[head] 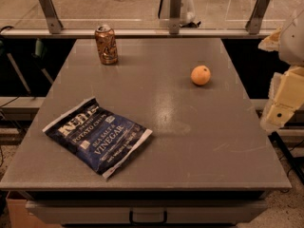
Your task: Move orange near blue chip bag
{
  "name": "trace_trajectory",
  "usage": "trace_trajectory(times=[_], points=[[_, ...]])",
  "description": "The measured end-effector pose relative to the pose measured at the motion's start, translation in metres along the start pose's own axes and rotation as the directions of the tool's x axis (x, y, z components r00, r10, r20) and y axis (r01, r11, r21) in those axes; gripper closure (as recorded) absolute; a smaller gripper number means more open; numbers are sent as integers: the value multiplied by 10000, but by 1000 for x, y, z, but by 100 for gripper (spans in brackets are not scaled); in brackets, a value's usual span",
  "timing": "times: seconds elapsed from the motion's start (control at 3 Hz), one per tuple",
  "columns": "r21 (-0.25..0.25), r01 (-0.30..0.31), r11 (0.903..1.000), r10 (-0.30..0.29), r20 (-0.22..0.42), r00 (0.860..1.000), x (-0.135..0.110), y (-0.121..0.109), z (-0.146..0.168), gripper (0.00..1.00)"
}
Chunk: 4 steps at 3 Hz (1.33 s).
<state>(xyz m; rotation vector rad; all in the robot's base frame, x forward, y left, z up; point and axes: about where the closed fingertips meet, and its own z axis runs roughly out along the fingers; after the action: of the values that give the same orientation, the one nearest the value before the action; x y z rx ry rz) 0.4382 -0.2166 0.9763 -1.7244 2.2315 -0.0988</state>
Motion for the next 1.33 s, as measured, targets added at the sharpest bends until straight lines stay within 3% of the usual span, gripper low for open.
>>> trace_trajectory(times=[0.33,0.67,1.0,1.33], points=[[2,0,10000,0,1,10000,0,0,0,0],[161,-172,9997,163,577,9982,-7,-18,18,0],[201,-467,9987,428,1656,9853,-22,-60,64,0],[-100,-1076,9941,1066,2527,9616,-34,-105,110,0]])
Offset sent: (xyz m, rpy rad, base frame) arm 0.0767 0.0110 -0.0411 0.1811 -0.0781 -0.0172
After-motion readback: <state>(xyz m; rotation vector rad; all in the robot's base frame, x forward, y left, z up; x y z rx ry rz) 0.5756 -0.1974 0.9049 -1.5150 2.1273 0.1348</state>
